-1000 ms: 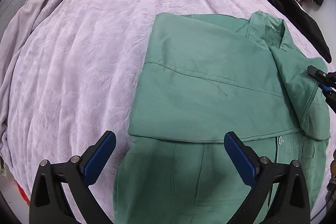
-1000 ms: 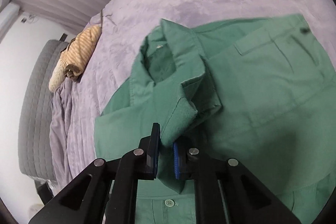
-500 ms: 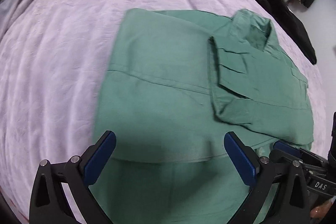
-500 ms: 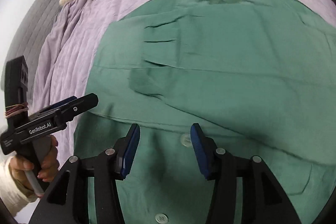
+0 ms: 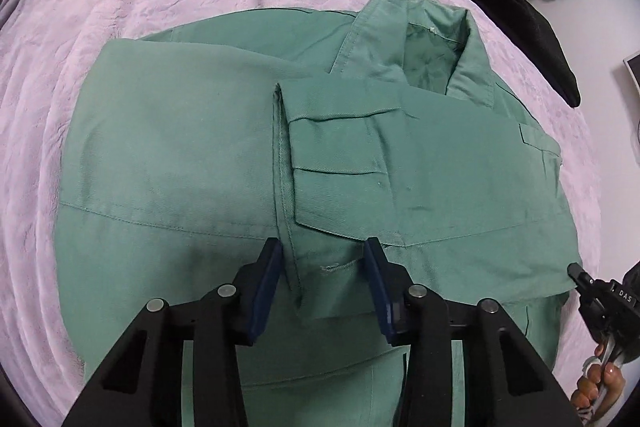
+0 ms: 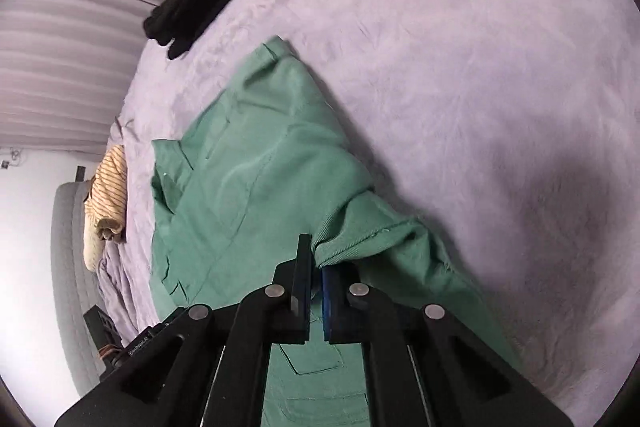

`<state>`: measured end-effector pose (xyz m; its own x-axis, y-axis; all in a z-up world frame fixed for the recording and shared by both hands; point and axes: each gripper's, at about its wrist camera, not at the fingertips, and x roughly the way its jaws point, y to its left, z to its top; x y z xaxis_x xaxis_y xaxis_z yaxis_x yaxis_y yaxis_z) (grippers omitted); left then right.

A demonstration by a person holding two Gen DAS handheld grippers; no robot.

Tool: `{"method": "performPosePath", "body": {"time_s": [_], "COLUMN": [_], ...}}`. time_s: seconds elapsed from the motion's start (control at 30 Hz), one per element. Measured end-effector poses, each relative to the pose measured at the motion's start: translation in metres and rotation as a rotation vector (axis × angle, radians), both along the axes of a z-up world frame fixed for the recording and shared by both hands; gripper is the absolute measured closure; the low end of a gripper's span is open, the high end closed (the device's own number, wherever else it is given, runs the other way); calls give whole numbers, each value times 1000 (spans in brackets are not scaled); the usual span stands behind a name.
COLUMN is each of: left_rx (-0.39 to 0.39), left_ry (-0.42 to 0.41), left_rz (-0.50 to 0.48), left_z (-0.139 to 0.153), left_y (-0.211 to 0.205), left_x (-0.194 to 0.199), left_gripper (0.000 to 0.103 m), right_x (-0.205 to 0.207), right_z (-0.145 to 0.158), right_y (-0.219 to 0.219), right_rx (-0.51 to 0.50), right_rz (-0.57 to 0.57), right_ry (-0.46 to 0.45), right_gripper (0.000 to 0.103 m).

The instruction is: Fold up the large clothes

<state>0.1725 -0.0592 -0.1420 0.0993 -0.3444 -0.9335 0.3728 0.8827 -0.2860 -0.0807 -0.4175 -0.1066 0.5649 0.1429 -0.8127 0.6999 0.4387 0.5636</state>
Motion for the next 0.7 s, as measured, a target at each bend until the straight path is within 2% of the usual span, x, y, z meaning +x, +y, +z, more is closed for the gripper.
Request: {"method": "performPosePath", "body": {"time_s": [0.07, 0.17, 0.23, 0.3, 0.33, 0.37, 0.43, 0.47, 0.5, 0.57, 0.7], "left_rx": [18, 35, 56, 63, 64, 65, 74, 80, 88, 103, 103], "left_ry": [3, -18, -32, -35, -36, -37, -41, -45, -50, -63, -68], "left_rz": [-10, -10, -20, -32, -37, -39, -39, -39, -39, -44, -41], "left_z": [-6, -13, -11, -10, -10, -11, -12, -12, -13, -15, -16], "left_y": [0, -2, -6, -7, -7, -8, -11, -13, -14, -22, -24], "left_x": [-7, -13, -14, -14, -14, -14, -14, -14, -15, -15, -16], "left_gripper": [58, 58, 58, 58, 58, 58, 58, 58, 58, 58, 58], "right_x": [-3, -11, -17, -19, -18, -18, -11, -3, 5, 29, 80], "right_z": [5, -24, -40, -31, -24, -12, 15, 27, 33, 33, 0], "right_y": [2, -1, -6, -8, -5, -3, -2, -9, -17, -42, -84], "right_rx": [-53, -70, 9, 66, 77, 86, 57, 15, -20, -55, -21], "right_rz": [53, 89, 95, 135, 175, 223, 286, 290, 278, 234, 149], "right_ry": [33, 159, 146, 128, 116, 69, -23, -45, -62, -70, -23], "right_gripper": [99, 99, 101, 90, 88, 88, 76, 53, 40, 40, 42]}}
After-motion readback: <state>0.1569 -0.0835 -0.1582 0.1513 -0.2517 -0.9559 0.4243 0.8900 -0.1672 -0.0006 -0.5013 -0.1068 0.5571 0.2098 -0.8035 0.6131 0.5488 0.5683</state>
